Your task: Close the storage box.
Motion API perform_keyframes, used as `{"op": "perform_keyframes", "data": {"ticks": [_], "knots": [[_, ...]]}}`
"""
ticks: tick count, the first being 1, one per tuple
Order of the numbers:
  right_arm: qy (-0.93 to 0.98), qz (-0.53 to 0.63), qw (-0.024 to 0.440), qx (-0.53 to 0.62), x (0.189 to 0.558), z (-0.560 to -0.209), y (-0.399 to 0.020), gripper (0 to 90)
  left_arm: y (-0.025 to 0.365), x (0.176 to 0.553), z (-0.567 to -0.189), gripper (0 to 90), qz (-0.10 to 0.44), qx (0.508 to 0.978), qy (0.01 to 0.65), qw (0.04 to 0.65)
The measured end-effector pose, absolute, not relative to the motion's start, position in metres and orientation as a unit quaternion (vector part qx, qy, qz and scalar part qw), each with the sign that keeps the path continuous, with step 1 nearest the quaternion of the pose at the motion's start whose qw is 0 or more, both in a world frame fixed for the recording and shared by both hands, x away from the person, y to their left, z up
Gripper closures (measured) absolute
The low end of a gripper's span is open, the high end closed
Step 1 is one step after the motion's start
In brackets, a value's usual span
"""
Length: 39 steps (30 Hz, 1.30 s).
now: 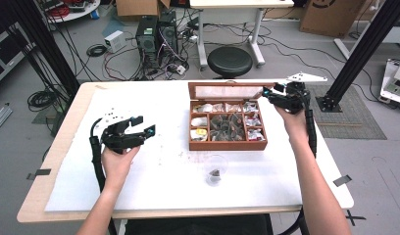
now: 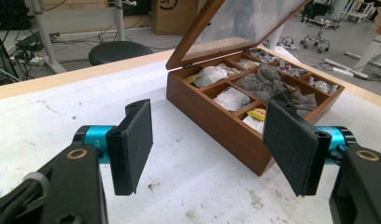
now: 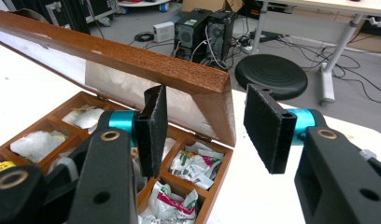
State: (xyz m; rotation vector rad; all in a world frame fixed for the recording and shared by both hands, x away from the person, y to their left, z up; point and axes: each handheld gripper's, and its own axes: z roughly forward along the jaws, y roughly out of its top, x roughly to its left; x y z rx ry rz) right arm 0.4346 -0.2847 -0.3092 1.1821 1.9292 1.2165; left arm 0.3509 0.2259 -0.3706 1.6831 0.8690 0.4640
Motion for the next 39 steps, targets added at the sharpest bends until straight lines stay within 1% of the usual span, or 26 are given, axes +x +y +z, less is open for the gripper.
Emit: {"op": "perform_keyframes", "data": {"ticks": [36, 37, 38, 39], "knots": [[0.715, 0.459, 0.263, 0.458, 0.43, -0.314, -0.284, 48.9, 0.223, 0.352, -0.373, 33.3, 0.19, 0.719, 0.367, 0.559], [0.712, 0.462, 0.269, 0.454, 0.429, -0.315, -0.284, 48.9, 0.223, 0.352, -0.374, 33.3, 0.19, 0.72, 0.365, 0.558], [0.708, 0.464, 0.287, 0.449, 0.426, -0.318, -0.283, 48.3, 0.223, 0.352, -0.374, 33.3, 0.19, 0.72, 0.365, 0.558], [0.705, 0.468, 0.288, 0.449, 0.426, -0.32, -0.284, 48.3, 0.223, 0.352, -0.374, 33.3, 0.19, 0.72, 0.366, 0.558]]}}
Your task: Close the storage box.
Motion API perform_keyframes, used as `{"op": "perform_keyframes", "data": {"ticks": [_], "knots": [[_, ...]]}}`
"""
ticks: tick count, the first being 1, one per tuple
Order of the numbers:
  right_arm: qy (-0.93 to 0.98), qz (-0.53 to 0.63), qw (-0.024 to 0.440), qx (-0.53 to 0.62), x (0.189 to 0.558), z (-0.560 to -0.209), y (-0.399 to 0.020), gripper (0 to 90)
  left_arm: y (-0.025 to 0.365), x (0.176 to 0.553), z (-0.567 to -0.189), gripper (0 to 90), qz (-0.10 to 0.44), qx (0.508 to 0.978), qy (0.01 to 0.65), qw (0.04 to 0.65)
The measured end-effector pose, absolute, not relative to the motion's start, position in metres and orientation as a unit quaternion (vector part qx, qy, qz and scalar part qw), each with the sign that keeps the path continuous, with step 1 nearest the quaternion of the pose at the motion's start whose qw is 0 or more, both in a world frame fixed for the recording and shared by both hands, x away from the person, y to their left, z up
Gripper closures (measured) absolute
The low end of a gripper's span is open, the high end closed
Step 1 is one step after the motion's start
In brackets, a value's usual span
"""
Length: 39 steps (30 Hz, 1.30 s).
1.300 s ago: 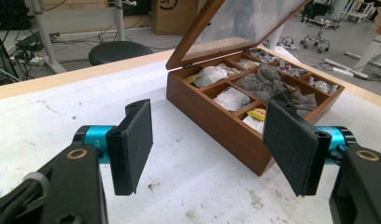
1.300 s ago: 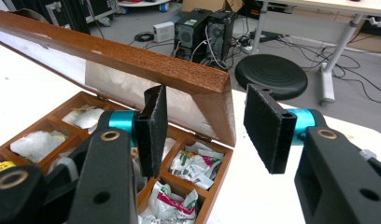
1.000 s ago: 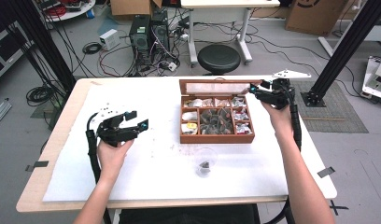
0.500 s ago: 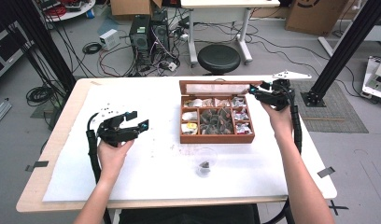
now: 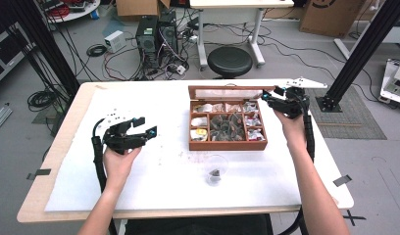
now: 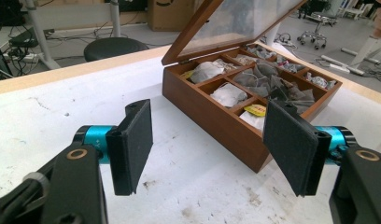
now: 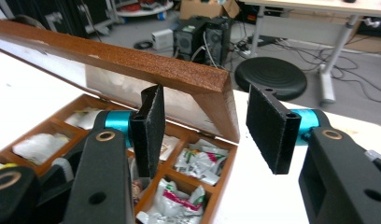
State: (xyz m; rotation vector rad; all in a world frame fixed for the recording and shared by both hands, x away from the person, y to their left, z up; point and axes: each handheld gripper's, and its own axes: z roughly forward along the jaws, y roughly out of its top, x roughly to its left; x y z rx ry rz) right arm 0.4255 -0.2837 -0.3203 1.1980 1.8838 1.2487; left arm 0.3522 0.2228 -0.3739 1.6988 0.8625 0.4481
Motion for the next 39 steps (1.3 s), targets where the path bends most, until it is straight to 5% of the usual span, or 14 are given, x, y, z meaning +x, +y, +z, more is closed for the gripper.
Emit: {"op": "perform_keyframes", "data": {"ticks": [2, 39], "knots": [[0.699, 0.482, 0.264, 0.457, 0.426, -0.323, -0.287, 48.3, 0.222, 0.352, -0.374, 33.3, 0.189, 0.719, 0.366, 0.559], [0.704, 0.462, 0.277, 0.464, 0.392, -0.351, -0.284, 46.9, 0.217, 0.353, -0.378, 33.3, 0.181, 0.724, 0.366, 0.556]]}}
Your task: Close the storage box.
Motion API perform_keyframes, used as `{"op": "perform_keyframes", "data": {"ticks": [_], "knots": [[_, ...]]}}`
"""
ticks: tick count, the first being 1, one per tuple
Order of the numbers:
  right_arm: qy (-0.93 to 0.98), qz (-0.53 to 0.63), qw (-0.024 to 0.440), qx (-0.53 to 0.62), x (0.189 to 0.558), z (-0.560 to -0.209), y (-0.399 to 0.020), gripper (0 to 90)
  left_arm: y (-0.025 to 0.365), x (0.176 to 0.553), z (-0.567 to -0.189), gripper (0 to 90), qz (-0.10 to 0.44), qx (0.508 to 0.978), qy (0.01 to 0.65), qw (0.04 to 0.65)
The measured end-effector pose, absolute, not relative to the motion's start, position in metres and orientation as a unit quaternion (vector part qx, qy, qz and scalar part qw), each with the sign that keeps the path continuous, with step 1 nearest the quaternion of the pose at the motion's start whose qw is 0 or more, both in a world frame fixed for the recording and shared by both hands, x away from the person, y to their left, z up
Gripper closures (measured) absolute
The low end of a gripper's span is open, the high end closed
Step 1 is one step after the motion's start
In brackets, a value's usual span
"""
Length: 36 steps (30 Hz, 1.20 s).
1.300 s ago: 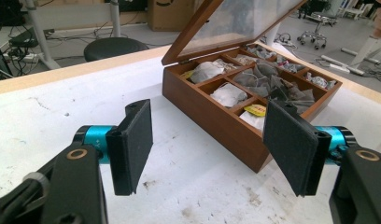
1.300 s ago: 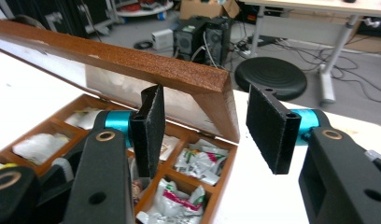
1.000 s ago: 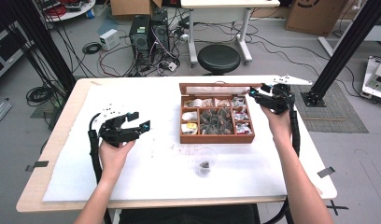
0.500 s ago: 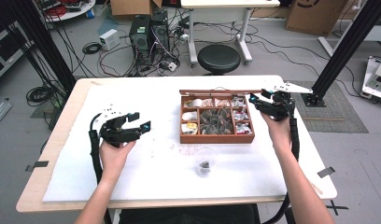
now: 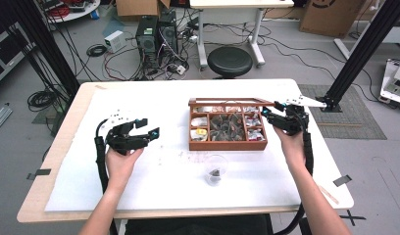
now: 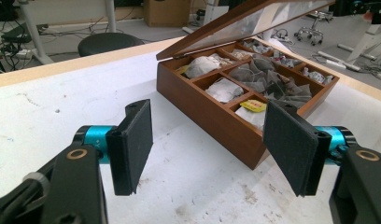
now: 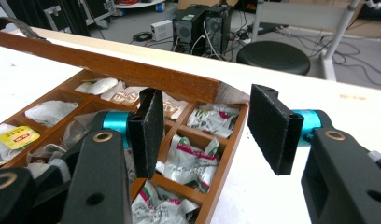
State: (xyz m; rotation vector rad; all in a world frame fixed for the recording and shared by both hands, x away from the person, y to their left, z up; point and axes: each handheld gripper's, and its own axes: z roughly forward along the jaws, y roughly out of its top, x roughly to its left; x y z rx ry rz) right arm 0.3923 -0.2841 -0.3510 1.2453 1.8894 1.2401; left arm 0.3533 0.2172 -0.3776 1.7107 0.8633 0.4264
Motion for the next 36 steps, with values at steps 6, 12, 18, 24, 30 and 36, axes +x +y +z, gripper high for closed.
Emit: {"op": "perform_keyframes", "data": {"ticks": [6, 12, 18, 24, 30, 36], "knots": [[0.699, 0.465, 0.26, 0.477, 0.39, -0.357, -0.286, 47.0, 0.216, 0.353, -0.378, 33.3, 0.18, 0.726, 0.365, 0.555], [0.701, 0.472, 0.244, 0.476, 0.387, -0.361, -0.287, 52.9, 0.216, 0.353, -0.378, 33.4, 0.18, 0.725, 0.365, 0.555], [0.703, 0.476, 0.231, 0.475, 0.383, -0.367, -0.288, 55.8, 0.215, 0.354, -0.378, 33.3, 0.179, 0.727, 0.364, 0.553], [0.701, 0.479, 0.219, 0.48, 0.38, -0.373, -0.29, 55.9, 0.214, 0.354, -0.379, 33.3, 0.179, 0.728, 0.364, 0.553], [0.701, 0.479, 0.206, 0.486, 0.377, -0.379, -0.291, 56.4, 0.214, 0.354, -0.379, 33.3, 0.178, 0.729, 0.363, 0.552], [0.704, 0.478, 0.204, 0.484, 0.374, -0.384, -0.291, 57.1, 0.214, 0.354, -0.379, 33.3, 0.178, 0.729, 0.364, 0.552]]}}
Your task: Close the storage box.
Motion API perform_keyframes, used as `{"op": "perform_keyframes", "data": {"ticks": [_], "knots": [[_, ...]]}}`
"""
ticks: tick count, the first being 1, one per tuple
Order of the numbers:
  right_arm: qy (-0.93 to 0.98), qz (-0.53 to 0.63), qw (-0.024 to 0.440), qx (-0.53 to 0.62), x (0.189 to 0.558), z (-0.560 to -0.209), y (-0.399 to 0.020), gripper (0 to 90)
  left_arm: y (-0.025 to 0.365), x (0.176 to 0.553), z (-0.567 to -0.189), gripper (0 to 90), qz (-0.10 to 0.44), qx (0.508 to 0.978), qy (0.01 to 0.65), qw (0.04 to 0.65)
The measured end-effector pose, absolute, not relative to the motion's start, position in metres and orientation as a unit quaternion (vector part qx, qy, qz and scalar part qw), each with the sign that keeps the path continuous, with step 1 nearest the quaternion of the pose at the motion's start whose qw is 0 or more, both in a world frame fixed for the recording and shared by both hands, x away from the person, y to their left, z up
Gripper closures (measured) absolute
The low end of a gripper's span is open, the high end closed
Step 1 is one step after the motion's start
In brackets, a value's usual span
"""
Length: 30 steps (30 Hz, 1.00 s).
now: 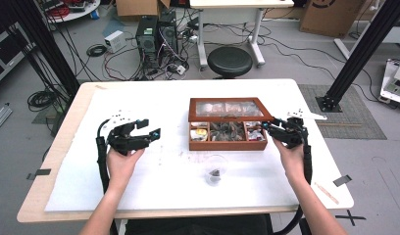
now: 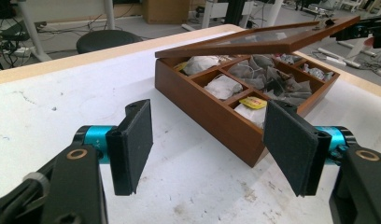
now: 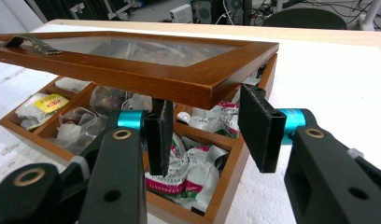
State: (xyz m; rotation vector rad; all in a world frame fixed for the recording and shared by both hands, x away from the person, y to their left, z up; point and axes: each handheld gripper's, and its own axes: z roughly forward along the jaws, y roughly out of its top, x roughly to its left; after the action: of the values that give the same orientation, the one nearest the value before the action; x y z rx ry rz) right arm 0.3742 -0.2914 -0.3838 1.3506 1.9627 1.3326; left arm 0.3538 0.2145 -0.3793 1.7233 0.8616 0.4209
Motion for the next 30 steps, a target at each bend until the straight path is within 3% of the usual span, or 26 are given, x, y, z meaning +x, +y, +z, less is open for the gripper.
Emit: {"op": "perform_keyframes", "data": {"ticks": [6, 30], "knots": [[0.707, 0.479, 0.204, 0.479, 0.37, -0.388, -0.29, 61.1, 0.214, 0.354, -0.38, 33.4, 0.177, 0.729, 0.364, 0.552], [0.729, 0.454, 0.198, 0.473, 0.355, -0.408, -0.291, 59.1, 0.212, 0.354, -0.381, 33.3, 0.178, 0.736, 0.361, 0.544]]}}
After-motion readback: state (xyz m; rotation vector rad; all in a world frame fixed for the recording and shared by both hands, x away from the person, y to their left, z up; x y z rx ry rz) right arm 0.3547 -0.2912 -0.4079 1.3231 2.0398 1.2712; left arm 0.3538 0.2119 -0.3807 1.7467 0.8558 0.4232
